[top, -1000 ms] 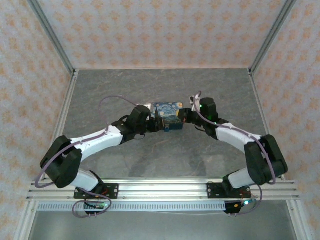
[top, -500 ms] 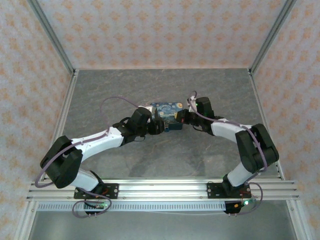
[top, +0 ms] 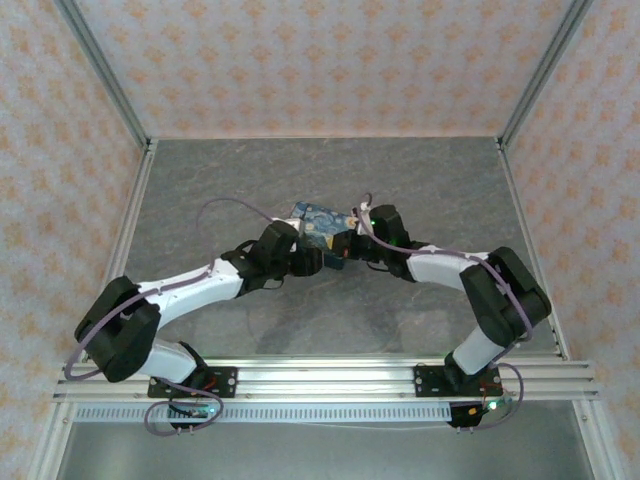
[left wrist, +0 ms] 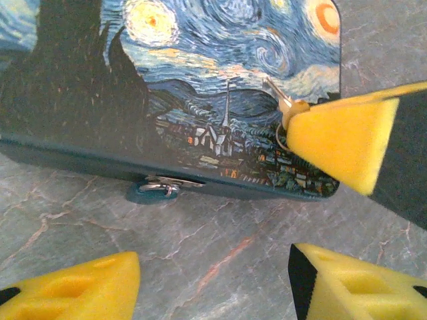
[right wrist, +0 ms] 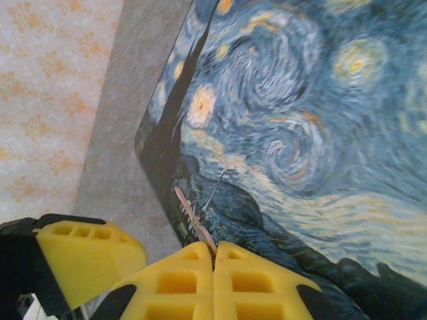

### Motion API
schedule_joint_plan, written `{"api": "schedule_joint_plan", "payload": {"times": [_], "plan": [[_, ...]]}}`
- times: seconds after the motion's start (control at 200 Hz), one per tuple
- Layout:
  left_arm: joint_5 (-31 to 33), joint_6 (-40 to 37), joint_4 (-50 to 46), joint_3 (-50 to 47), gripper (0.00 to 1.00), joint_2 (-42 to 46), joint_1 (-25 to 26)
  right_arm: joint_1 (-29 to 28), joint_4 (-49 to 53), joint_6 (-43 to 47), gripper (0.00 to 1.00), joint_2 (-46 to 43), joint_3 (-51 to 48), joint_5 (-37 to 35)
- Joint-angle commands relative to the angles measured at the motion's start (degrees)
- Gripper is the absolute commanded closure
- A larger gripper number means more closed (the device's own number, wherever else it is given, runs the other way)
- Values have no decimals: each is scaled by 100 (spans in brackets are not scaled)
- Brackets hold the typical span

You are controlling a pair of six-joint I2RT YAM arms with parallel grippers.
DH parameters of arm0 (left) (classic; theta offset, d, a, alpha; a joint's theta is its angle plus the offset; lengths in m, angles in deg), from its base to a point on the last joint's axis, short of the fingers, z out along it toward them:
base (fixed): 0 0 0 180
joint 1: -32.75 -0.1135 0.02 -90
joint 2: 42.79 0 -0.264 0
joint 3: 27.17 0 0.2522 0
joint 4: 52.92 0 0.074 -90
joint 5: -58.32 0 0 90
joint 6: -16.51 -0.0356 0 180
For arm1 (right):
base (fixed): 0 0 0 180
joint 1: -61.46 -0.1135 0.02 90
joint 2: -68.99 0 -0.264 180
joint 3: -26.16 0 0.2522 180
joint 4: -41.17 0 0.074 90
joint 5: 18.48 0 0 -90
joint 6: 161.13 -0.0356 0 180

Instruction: Unlock a padlock with a key

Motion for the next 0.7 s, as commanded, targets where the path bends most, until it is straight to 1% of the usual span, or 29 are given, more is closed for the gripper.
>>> {"api": "schedule_joint_plan", "payload": {"times": [0.0,0.08,0.1,0.195,0.415,0.591,0.696], "plan": [[389,-245,-318,-144,36,231,24,-107,221,-278,100,100,-6,142],[473,-275,-372,-233,33,300,-5,-106,533,-133,100,-59,230,88],[467,-436,-356,-265,32,311,-25,-98,617,-76,100,-93,309,72],[407,-558,-246,-424,29,347,-138,-41,881,108,100,-78,647,38],[-174,-809,453,-816,25,280,-512,87,596,49,100,506,1223,189],[-472,-1115,819,-872,24,109,-627,123,564,35,100,1018,1732,200],[-564,-1236,1016,-892,24,-24,-651,123,732,111,100,1281,2010,178]]}}
